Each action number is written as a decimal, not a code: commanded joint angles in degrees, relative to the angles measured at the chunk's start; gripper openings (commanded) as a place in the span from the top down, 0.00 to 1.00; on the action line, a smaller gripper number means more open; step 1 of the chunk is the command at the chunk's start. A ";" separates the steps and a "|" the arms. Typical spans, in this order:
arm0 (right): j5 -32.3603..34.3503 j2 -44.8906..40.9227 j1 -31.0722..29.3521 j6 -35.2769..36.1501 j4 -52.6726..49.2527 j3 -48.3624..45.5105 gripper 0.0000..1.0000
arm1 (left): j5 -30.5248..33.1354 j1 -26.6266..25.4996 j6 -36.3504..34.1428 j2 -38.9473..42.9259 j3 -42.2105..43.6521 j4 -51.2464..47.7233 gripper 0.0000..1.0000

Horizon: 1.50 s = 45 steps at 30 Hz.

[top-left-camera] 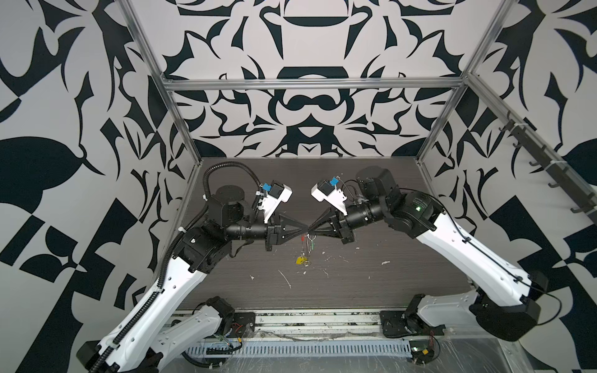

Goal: Remove the keys from the keyring

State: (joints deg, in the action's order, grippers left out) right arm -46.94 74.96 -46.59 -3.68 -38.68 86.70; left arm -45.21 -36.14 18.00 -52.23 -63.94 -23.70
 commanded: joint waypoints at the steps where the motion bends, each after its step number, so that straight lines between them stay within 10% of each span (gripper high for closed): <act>1: 0.45 -2.28 -0.08 -1.67 9.08 -0.96 1.00 | 2.74 -0.81 0.76 1.91 1.03 3.34 1.00; 6: 3.18 -6.34 -0.08 -4.89 18.45 -6.07 0.66 | 7.33 -1.17 3.02 5.99 5.78 11.98 1.00; 11: 8.95 -11.87 -0.08 -11.01 33.89 -14.08 0.54 | 11.39 -1.21 5.15 9.71 10.80 21.28 1.00; 45: 3.04 -8.41 -0.42 -29.75 67.59 -25.70 0.54 | 15.67 -1.21 12.41 13.34 21.33 48.94 1.00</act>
State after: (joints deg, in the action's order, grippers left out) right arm -42.00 67.00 -46.65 -31.55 23.53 60.36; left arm -30.15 -37.17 29.87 -39.46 -42.81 22.13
